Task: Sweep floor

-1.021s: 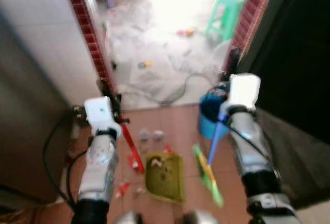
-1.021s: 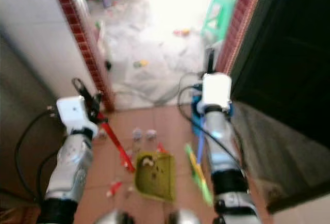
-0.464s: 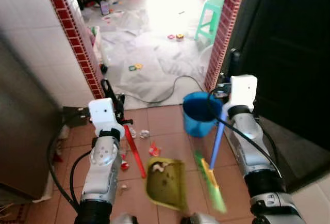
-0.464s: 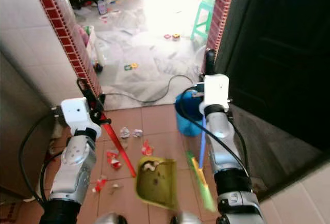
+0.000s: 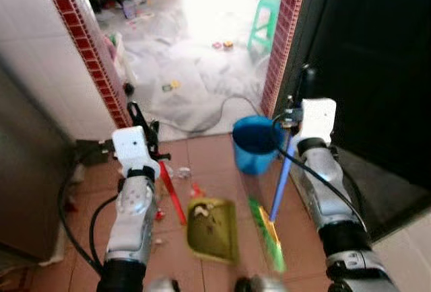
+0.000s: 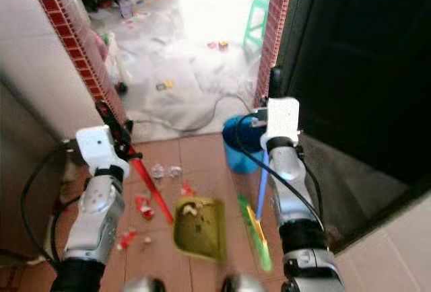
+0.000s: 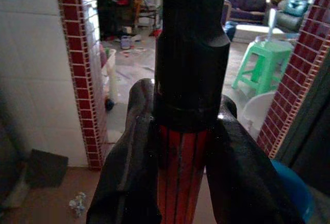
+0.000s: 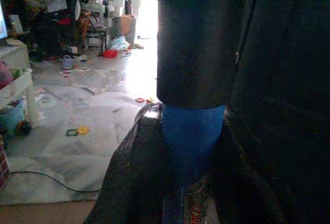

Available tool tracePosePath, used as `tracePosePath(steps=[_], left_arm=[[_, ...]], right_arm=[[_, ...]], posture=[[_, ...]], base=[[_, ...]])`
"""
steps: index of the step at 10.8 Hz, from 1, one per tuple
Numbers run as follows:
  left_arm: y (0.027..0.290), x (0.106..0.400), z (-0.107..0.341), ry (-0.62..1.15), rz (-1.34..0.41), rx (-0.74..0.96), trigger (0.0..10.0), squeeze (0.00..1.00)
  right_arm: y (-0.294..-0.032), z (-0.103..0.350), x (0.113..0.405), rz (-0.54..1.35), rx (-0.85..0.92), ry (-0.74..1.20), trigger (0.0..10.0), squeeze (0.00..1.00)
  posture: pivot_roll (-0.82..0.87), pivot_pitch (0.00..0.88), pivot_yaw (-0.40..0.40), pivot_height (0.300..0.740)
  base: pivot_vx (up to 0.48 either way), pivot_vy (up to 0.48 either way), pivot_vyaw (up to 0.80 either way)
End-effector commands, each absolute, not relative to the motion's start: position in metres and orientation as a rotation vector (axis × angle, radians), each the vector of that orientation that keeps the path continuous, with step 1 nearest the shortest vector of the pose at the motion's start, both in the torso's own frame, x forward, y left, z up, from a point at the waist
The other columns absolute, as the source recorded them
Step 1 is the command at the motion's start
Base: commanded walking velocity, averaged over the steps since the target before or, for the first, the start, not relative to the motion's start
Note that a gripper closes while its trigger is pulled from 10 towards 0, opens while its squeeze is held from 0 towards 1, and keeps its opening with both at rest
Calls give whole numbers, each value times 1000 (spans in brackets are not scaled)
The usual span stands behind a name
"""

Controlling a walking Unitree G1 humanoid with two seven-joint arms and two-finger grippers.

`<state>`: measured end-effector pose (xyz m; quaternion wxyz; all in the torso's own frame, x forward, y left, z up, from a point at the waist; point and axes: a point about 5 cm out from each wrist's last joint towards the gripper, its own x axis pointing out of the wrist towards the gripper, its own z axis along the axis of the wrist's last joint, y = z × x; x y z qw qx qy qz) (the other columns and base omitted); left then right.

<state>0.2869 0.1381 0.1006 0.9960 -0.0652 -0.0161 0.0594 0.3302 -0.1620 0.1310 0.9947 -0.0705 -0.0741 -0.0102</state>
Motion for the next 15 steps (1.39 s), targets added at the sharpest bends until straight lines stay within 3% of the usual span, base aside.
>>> tracePosePath(steps=[1,7,11,15], left_arm=[[136,291,123,-120,137,-198,10000,0],[163,303,174,-261,163,-268,10000,0],[198,318,232,-435,253,-254,10000,0],[195,326,242,-468,239,-285,10000,0]], right_arm=[[-163,139,333,-18,-158,-183,10000,0],[-166,129,327,-38,-161,-152,10000,0],[-166,117,326,-24,-149,-107,10000,0],[-161,115,324,-7,-157,-114,10000,0]], posture=[[-108,0,24,740],[-109,0,54,740],[-98,0,52,740],[-113,0,69,740]], base=[[0,0,0],[0,0,0],[0,0,-200],[248,0,-316]])
